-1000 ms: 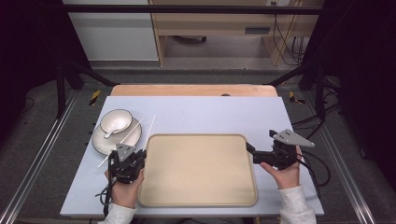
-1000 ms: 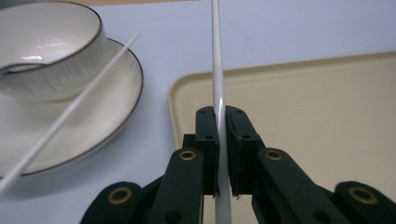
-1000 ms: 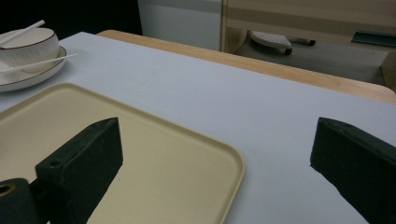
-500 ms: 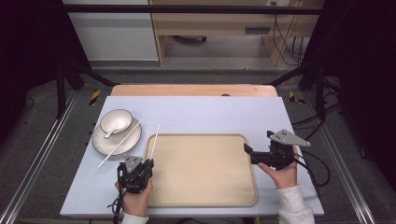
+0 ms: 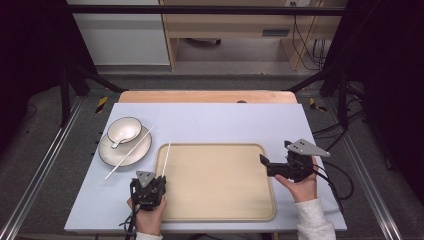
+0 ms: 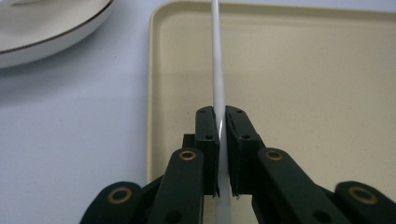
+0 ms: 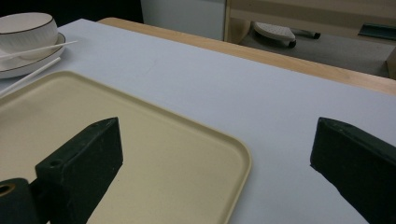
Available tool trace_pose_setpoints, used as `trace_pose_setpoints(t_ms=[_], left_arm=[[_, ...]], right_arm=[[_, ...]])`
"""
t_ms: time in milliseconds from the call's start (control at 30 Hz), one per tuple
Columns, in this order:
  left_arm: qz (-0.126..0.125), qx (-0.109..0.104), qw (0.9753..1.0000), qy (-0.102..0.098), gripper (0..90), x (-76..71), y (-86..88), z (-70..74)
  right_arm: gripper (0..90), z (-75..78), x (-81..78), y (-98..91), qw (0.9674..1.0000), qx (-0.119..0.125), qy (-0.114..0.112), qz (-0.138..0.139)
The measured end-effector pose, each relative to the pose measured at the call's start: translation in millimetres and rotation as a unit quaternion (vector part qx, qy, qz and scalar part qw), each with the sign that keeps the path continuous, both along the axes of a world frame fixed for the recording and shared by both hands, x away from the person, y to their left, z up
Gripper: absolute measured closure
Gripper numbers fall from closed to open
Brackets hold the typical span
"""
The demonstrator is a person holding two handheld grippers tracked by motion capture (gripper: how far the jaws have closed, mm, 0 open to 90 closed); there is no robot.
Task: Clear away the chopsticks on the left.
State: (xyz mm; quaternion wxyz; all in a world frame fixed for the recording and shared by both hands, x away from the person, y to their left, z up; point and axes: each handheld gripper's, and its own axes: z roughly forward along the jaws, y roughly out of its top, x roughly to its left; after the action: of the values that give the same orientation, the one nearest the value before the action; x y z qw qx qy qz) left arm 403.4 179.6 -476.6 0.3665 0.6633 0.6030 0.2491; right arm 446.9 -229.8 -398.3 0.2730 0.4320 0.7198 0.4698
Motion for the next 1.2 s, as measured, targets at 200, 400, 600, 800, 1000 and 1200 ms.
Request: trace_pose_setpoints(t_ms=[200,400,600,800,1000,1200], left_arm=[[0.005,0.006,0.9999,0.009,84.2,0.9,-0.3,-2.2],[0.007,0.014,0.9996,0.026,83.9,3.0,-1.7,-2.8],[0.009,0.015,0.9995,0.025,83.7,3.6,-2.1,-2.8],[-0.001,0.01,0.9999,0.01,79.8,3.2,1.8,3.5],[-0.036,0.0,0.9992,-0.019,69.2,6.5,12.3,24.2],[-0.097,-0.012,0.9944,-0.04,55.5,13.4,21.6,47.0]], right_arm=[[2.8,-0.7,0.6,0.5,1.0,-0.001,0.001,0.0],[2.8,-1.2,0.8,1.0,1.0,-0.002,0.002,0.0],[2.8,-1.3,0.8,1.5,1.0,-0.001,0.003,0.001],[2.8,-0.7,0.5,0.6,1.0,-0.001,0.001,0.0],[2.8,1.1,-0.6,-1.7,1.0,0.0,-0.002,-0.003],[2.8,2.8,-1.6,-3.5,1.0,0.004,-0.005,-0.005]])
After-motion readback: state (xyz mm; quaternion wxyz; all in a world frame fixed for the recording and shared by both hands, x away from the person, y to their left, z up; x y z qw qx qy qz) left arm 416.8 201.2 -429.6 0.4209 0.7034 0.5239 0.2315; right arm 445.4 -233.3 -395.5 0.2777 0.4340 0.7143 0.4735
